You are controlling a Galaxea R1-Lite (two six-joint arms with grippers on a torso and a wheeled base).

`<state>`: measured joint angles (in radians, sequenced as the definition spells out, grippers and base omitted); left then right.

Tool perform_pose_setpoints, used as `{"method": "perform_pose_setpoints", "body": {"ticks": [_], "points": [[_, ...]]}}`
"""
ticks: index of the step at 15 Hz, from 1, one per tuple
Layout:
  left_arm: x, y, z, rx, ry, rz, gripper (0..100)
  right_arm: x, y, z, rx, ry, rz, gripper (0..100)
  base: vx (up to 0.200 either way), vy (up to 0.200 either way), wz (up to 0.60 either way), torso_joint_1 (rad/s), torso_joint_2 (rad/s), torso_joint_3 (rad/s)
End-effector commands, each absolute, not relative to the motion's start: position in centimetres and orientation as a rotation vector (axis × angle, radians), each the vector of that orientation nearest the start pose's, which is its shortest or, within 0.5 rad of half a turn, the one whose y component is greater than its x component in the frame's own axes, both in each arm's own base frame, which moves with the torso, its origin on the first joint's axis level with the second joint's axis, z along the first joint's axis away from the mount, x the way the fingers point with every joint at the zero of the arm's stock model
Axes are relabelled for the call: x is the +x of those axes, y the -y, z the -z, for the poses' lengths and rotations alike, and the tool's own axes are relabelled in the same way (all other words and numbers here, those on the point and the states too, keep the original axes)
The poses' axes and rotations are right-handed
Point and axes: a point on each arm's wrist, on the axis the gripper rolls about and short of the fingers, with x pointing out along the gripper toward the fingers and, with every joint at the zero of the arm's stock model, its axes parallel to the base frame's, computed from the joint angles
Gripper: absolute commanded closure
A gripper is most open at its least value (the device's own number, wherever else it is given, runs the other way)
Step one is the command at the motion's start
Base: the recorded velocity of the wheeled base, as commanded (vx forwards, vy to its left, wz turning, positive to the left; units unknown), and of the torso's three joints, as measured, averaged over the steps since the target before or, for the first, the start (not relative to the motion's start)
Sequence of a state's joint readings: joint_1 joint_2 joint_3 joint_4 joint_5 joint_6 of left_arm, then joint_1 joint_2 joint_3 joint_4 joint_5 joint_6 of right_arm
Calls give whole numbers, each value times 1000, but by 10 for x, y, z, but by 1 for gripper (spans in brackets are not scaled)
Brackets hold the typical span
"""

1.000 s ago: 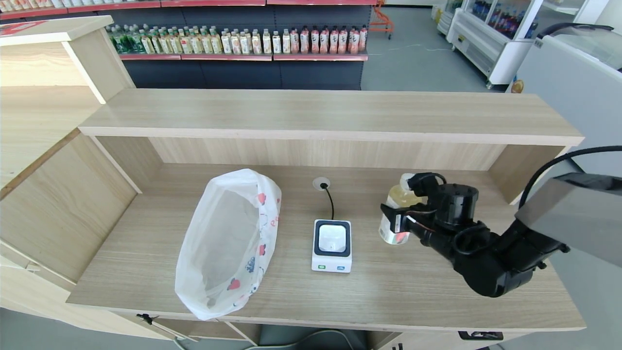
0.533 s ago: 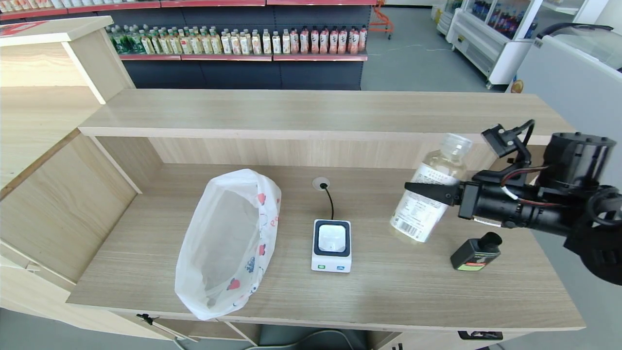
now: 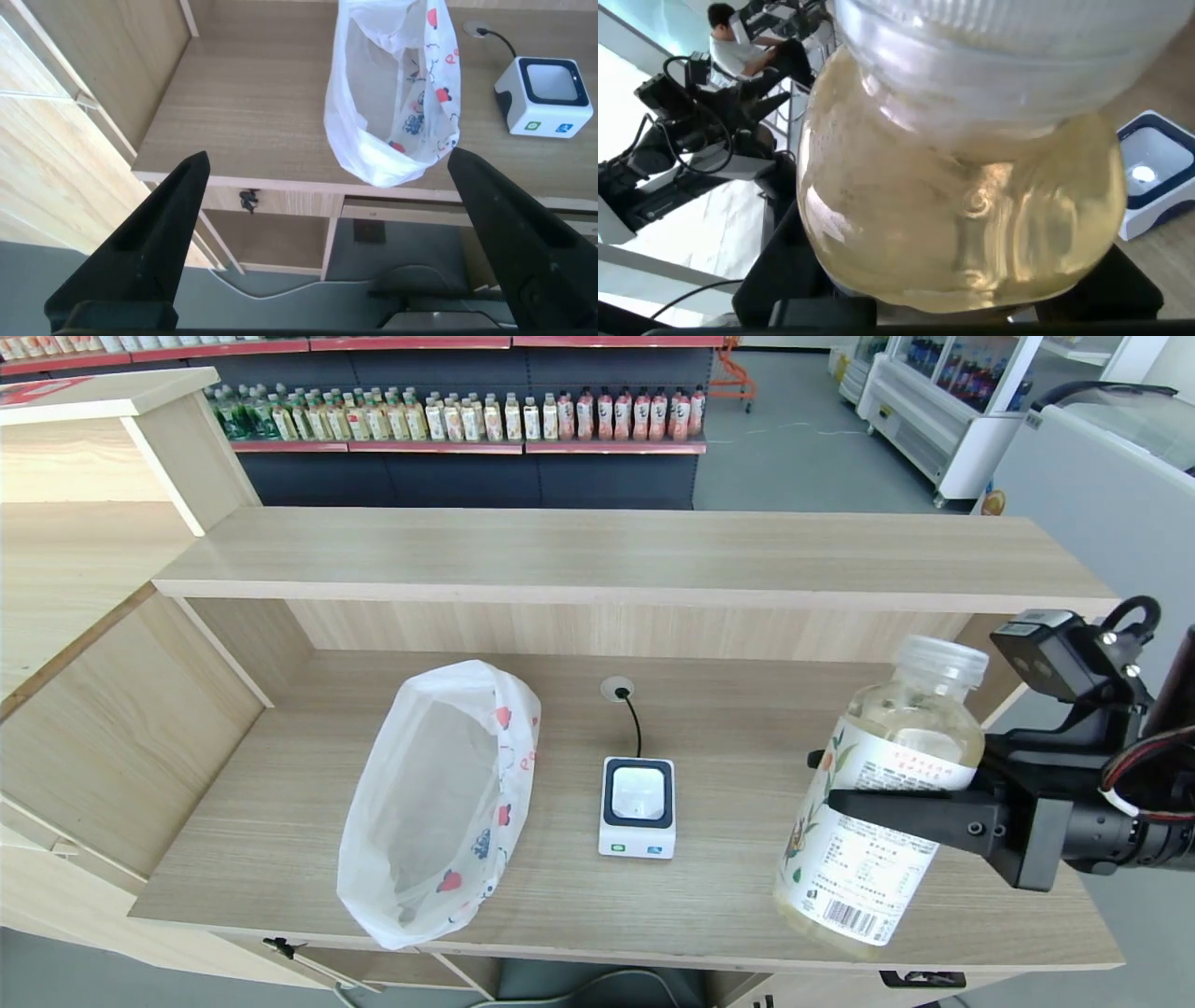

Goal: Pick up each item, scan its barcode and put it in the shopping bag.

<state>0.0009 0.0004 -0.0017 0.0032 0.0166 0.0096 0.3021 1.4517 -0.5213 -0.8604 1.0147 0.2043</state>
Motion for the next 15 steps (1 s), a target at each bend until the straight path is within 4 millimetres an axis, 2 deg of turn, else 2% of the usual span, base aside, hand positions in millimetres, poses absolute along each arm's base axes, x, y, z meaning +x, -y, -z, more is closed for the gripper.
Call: {"method": "perform_pose_setpoints", "body": {"ticks": [1,5,15], "points": [[-23,0,-76,9,-2,-18,0,205,-87,-192,206,-229,-1314,100,0,0,0,0,0,0],[-23,0,-76,9,-3,-18,0,204,-87,-187,226,-289,-1313,100,0,0,0,0,0,0],[-23,0,-76,11,-2,-18,0,203,-94,-184,214,-299,-1337,100,0,0,0,0,0,0]]}}
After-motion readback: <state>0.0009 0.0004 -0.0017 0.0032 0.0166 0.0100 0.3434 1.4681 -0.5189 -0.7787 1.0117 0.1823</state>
